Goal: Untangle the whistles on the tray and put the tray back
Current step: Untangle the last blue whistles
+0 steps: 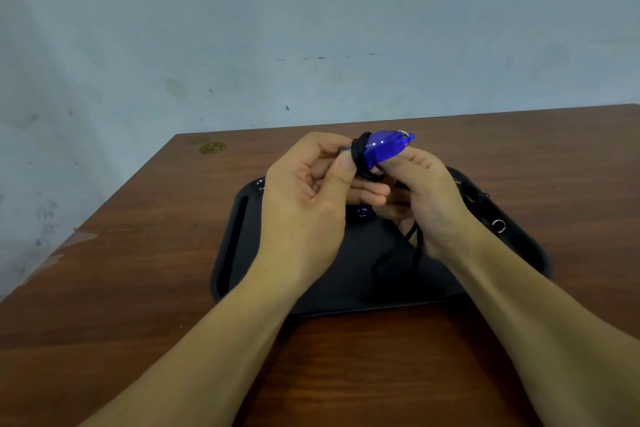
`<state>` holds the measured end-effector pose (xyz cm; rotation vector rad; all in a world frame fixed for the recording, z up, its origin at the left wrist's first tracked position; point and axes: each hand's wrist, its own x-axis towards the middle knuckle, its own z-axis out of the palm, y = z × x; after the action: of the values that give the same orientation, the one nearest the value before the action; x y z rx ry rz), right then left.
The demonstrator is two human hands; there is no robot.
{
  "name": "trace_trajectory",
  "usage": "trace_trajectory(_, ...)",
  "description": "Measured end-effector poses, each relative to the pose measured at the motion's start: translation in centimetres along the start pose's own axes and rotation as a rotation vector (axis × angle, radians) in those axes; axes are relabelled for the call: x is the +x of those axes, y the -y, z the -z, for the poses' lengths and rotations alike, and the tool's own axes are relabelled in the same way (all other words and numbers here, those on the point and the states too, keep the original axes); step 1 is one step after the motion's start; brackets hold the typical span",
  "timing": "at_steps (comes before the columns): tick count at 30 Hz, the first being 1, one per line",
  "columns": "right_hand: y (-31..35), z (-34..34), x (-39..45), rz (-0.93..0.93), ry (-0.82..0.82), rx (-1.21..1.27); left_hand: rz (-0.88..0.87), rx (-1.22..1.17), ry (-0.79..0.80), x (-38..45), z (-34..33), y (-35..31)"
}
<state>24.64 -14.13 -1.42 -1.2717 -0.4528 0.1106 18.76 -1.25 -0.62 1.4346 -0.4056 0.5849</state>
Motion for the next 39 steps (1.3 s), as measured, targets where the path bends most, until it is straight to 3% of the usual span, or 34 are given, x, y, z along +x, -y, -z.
trace_trajectory(5, -0.5, -0.4, 0.0, 0.081, -0.039, -0.184, 0.002, 0.059, -0.046, 0.1, 0.3, 0.1)
trace_trajectory(8, -0.5, -0.6, -0.2, 0.252, 0.015, -0.412, -0.001, 0.103, -0.114, 0.8, 1.2, 0.8)
trace_trajectory(12, -0.4, -0.3, -0.5, 0.427, 0.048, -0.880, -0.020, 0.353, -0.173, 1.3, 2.3, 1.7)
trace_trajectory(16, 0.8, -0.4, -1.4, 0.566, 0.095, -1.050, -0.068, 0.600, -0.196, 1.6, 2.8, 2.1)
trace_trajectory(20, 1.5, 0.2, -1.2, 0.559, 0.026, -0.928, -0.133, 0.758, -0.143, 1.6, 2.7, 1.8)
trace_trajectory(28, 1.8, 1.2, 0.3, 0.511, -0.168, -0.739, -0.219, 0.830, 0.060, 1.3, 2.4, 1.1)
trace_trajectory(32, 2.3, 1.7, 0.5, 0.412, -0.090, -0.652, -0.164, 0.725, 0.143, 0.9, 2.3, 0.8)
trace_trajectory(35, 2.7, 2.0, 0.2, 0.162, 0.033, -0.455, -0.124, 0.632, 0.218, 0.6, 2.4, 0.7)
trace_trajectory(39, 2.3, 2.1, 0.2, -0.095, 0.133, -0.158, -0.077, 0.406, 0.202, 0.3, 1.7, 0.5)
